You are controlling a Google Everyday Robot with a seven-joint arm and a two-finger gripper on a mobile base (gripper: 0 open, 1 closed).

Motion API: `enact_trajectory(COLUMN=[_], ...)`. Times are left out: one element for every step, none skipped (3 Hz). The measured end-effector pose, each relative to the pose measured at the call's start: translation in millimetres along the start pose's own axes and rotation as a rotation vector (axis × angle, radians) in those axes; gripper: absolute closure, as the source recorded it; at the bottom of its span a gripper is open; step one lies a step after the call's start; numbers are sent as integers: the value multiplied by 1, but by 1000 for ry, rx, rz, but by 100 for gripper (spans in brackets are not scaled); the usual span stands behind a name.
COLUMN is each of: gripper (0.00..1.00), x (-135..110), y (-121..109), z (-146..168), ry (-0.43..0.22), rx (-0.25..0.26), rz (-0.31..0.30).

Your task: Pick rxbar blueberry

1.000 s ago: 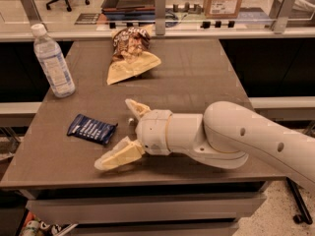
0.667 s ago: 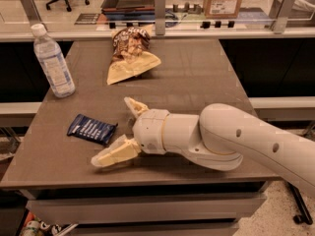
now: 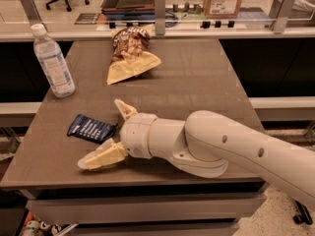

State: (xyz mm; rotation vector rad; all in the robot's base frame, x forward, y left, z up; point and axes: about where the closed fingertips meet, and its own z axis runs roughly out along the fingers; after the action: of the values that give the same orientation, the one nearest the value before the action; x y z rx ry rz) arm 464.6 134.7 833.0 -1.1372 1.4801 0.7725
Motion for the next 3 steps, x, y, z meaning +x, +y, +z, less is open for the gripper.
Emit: enact_trajectory(gripper=[0, 12, 34], x=[4, 9, 9], y=[3, 3, 4], z=[16, 27, 29], ry=[12, 23, 25], rx=[-8, -13, -16], rz=[6, 13, 12])
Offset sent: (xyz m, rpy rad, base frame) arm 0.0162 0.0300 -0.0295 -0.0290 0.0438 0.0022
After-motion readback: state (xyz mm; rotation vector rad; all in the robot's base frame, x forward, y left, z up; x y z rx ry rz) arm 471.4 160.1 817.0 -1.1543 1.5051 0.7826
